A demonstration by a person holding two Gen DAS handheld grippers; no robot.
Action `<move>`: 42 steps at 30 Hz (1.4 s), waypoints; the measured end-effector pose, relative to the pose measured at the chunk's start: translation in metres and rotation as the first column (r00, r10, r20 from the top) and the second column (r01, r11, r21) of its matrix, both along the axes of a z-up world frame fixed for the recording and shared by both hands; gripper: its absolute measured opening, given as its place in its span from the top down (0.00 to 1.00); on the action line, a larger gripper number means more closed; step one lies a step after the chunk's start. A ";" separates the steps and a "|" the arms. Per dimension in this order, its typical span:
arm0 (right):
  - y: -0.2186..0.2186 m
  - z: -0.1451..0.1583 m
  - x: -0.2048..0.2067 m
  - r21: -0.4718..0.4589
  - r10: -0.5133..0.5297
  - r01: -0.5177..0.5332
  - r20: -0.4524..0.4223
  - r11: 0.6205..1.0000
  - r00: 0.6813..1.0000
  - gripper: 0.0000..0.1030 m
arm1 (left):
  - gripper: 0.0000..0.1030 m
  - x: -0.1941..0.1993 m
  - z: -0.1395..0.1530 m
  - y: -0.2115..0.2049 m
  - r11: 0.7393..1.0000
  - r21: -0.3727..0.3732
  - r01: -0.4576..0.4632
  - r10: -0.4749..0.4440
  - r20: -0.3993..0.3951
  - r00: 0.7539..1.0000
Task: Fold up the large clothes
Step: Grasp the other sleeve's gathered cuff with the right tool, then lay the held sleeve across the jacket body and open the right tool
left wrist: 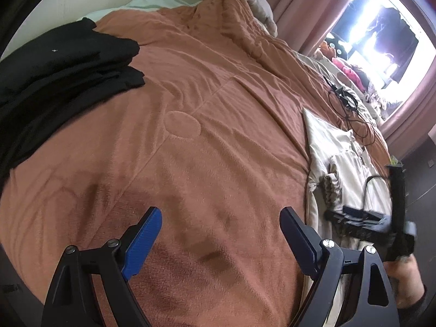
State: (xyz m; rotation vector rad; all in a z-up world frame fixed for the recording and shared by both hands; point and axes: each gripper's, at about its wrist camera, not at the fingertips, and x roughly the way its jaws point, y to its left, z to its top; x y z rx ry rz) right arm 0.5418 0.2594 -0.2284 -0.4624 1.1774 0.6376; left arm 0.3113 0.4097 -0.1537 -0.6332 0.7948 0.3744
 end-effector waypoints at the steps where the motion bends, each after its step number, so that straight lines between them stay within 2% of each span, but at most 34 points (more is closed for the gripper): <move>1: -0.007 0.005 0.003 0.047 -0.009 0.010 -0.020 0.999 1.000 0.59 | 0.14 0.001 0.000 0.000 1.000 0.002 0.002 -0.002 0.000 1.000; 3: -0.018 0.015 0.006 0.096 -0.024 0.028 -0.037 0.995 0.999 0.66 | 0.14 0.004 0.003 -0.003 1.000 0.008 0.010 -0.010 -0.001 1.000; 9: -0.061 0.072 0.014 0.207 -0.067 0.064 0.008 0.976 0.998 0.67 | 0.14 0.024 0.016 -0.019 0.999 0.028 0.034 -0.035 0.008 0.999; 14: -0.115 0.118 0.034 0.273 -0.152 0.134 0.049 0.953 0.987 0.67 | 0.14 0.048 0.031 -0.045 0.995 0.062 0.081 -0.082 0.018 0.996; 19: -0.174 0.146 0.065 0.304 -0.251 0.215 0.086 0.928 0.964 0.67 | 0.14 0.071 0.043 -0.069 0.988 0.099 0.118 -0.120 0.018 0.993; 23: -0.230 0.158 0.082 0.315 -0.355 0.306 0.109 0.898 0.929 0.67 | 0.14 0.091 0.049 -0.090 0.982 0.113 0.154 -0.156 0.013 0.988; 27: -0.277 0.156 0.097 0.302 -0.453 0.408 0.096 0.862 0.886 0.66 | 0.14 0.108 0.054 -0.111 0.971 0.147 0.191 -0.192 -0.007 0.981; 29: -0.303 0.150 0.102 0.283 -0.524 0.482 0.092 0.829 0.847 0.62 | 0.14 0.115 0.056 -0.121 0.963 0.167 0.210 -0.210 -0.018 0.977; 31: -0.320 0.145 0.102 0.276 -0.559 0.520 0.085 0.808 0.825 0.61 | 0.14 0.121 0.057 -0.128 0.957 0.182 0.227 -0.226 -0.026 0.974; 33: -0.339 0.138 0.101 0.291 -0.580 0.544 0.049 0.787 0.813 0.52 | 0.14 0.127 0.057 -0.136 0.950 0.195 0.243 -0.241 -0.036 0.970; 34: -0.346 0.132 0.100 0.291 -0.590 0.557 0.036 0.778 0.806 0.51 | 0.14 0.130 0.056 -0.138 0.948 0.199 0.250 -0.247 -0.041 0.968; 39: -0.363 0.098 0.098 0.264 -0.608 0.595 -0.039 0.759 0.793 0.51 | 0.14 0.145 0.047 -0.145 0.930 0.221 0.293 -0.281 -0.082 0.956; 42: -0.374 0.069 0.097 0.239 -0.625 0.630 -0.107 0.739 0.773 0.51 | 0.14 0.158 0.033 -0.142 0.917 0.248 0.311 -0.284 -0.142 0.948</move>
